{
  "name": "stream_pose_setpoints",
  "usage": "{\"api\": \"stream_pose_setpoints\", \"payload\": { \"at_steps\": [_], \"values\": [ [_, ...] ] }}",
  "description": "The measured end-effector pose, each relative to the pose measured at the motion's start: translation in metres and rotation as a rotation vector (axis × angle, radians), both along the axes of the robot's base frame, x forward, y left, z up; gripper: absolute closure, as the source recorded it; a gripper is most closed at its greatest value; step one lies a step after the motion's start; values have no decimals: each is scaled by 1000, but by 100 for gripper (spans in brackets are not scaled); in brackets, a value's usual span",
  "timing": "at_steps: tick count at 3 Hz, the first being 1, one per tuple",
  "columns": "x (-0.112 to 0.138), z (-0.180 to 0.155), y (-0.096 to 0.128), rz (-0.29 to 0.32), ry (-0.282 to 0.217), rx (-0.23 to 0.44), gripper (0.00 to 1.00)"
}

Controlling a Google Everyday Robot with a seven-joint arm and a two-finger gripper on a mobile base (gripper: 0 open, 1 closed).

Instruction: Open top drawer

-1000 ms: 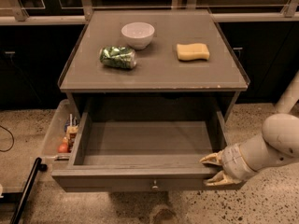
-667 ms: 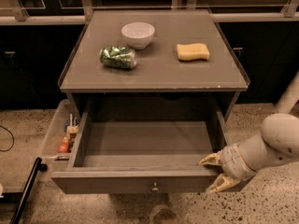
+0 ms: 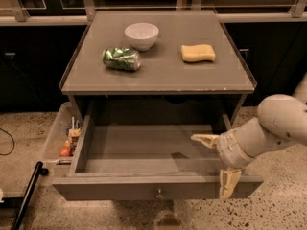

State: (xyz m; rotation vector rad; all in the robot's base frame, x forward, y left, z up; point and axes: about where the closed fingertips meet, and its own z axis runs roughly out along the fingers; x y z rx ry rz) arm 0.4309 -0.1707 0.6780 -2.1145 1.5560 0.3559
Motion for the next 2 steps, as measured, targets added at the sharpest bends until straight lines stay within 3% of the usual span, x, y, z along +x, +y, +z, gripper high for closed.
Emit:
{"api": "stream_pose_setpoints", "payload": {
  "at_steps": [1, 2],
  "values": [
    [19, 61, 10, 43, -85, -23, 0],
    [40, 110, -4, 17, -160, -39, 0]
  ]
}}
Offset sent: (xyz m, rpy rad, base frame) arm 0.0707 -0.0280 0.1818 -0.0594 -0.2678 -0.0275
